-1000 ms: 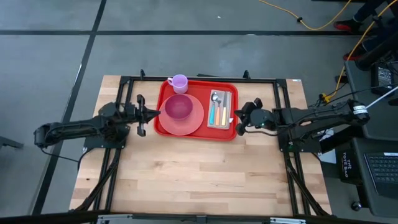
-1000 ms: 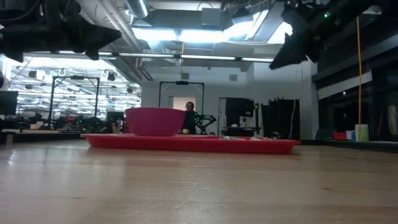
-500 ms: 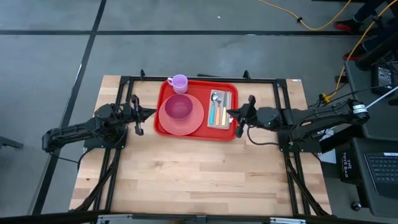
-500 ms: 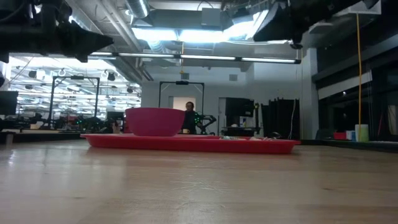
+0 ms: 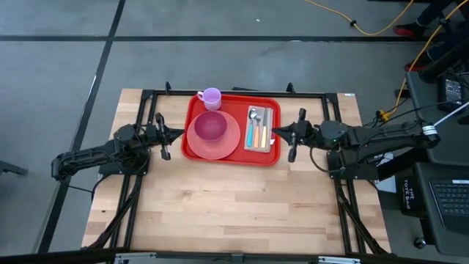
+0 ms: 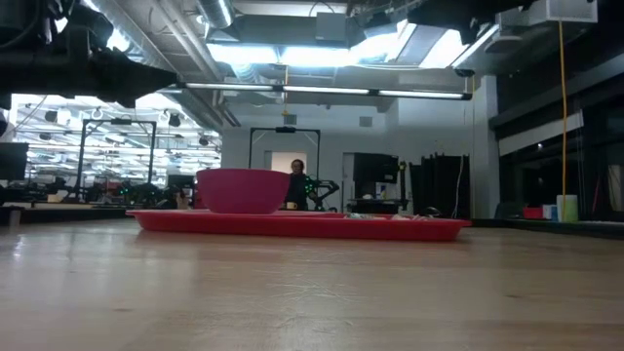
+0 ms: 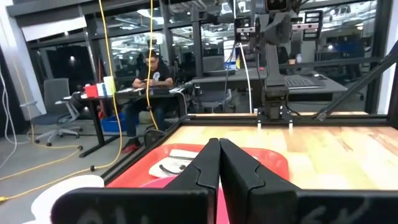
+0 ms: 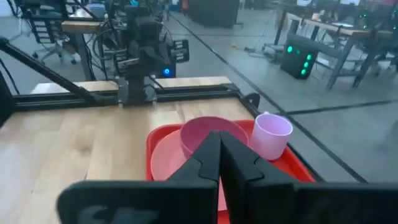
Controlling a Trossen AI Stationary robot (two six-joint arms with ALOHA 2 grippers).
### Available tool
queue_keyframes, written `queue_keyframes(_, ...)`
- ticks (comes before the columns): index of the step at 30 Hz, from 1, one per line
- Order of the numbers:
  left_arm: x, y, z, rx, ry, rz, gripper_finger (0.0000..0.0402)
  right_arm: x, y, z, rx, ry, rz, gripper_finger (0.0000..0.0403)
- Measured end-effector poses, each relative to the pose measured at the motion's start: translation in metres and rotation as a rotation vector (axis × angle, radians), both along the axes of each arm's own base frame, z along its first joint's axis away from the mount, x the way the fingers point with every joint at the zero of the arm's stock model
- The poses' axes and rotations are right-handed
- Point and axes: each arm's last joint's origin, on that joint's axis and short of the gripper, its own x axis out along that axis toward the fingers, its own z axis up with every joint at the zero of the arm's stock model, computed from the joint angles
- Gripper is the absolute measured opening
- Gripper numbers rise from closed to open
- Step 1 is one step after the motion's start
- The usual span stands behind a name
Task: Set up tray
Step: Return to Home Position
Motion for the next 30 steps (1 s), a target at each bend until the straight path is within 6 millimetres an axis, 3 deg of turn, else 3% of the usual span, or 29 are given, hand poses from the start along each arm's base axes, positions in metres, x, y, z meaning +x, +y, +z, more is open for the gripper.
queue_keyframes(6, 0.000, 0.000, 0.000, -0.007, -0.006, 0.003, 0.0003, -0.014, -0.001, -0.016, -0.065, 0.017, 0.119, 0.0005)
queue_keyframes(14, -0.001, 0.002, 0.000, -0.062, -0.025, 0.072, 0.0003, -0.052, -0.012, -0.040, -0.090, -0.048, 0.088, 0.0008)
queue_keyframes(20, -0.001, 0.002, 0.000, -0.030, -0.014, 0.076, 0.0003, -0.074, -0.012, -0.059, -0.074, -0.112, 0.199, 0.0010)
queue_keyframes(30, -0.001, 0.002, 0.000, -0.023, -0.011, 0.075, 0.0004, -0.084, -0.010, -0.070, -0.082, -0.143, 0.252, 0.0011)
